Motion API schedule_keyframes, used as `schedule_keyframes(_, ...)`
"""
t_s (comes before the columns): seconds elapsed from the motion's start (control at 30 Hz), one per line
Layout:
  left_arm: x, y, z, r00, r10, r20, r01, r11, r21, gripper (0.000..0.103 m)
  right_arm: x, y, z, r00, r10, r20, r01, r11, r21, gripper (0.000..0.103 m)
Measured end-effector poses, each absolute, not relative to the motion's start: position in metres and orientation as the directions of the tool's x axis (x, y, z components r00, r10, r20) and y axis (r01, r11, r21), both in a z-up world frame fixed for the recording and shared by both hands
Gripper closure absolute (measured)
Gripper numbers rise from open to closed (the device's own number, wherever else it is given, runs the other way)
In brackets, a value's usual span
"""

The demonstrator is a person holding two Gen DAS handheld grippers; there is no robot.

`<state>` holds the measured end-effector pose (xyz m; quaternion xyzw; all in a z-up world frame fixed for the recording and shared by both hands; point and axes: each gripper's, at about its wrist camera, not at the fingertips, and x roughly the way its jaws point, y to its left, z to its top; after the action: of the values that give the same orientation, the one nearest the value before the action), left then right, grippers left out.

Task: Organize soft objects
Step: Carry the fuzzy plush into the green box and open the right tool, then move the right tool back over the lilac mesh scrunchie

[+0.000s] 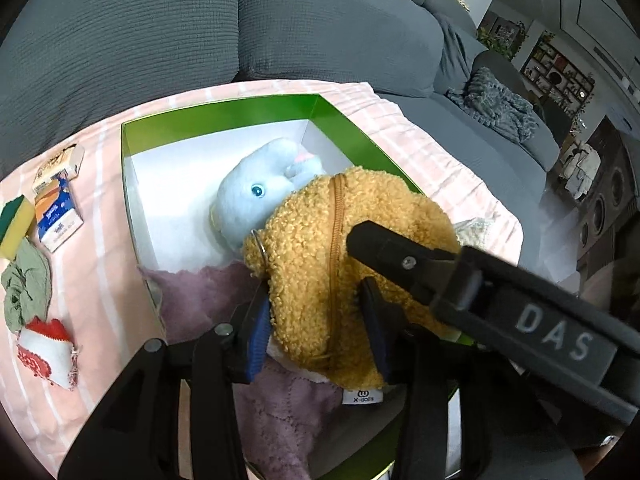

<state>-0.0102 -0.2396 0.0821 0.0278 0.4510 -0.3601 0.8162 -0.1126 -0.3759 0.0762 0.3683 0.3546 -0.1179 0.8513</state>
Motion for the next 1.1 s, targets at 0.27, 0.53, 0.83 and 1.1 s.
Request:
schedule_keyframes(0.27, -0.013, -0.218, 0.091, 0.346, -0.586, -0.732, 0.597, 0.74, -0.31, 0.041, -0.125, -0.367, 0.09, 0.726, -0.041, -0.687, 0.497, 0.721, 0.482, 0.028)
schedule_keyframes(0.53, -0.021, -0.167, 0.117, 0.429, -0.6, -0.675, 0.57, 0.759, -0.313, 0.028, -0.145, -0.345, 0.124, 0.811, -0.121, -0.573, 0.448, 0.759, 0.473, 0.021)
schedule_keyframes(0.83, -0.01, -0.075, 0.13, 0.601, -0.467, -0.649, 0.408, 0.877, -0.253, 0.02, -0.134, -0.291, 0.15, 0.878, -0.065, -0.474, 0.293, 0.856, 0.426, 0.011)
schedule_keyframes(1.1, -0.008, 0.024, 0.108, 0.677, -0.302, -0.671, 0.222, 0.953, -0.205, 0.019, -0.104, -0.231, 0.146, 0.869, 0.062, -0.491, 0.143, 0.918, 0.37, 0.01)
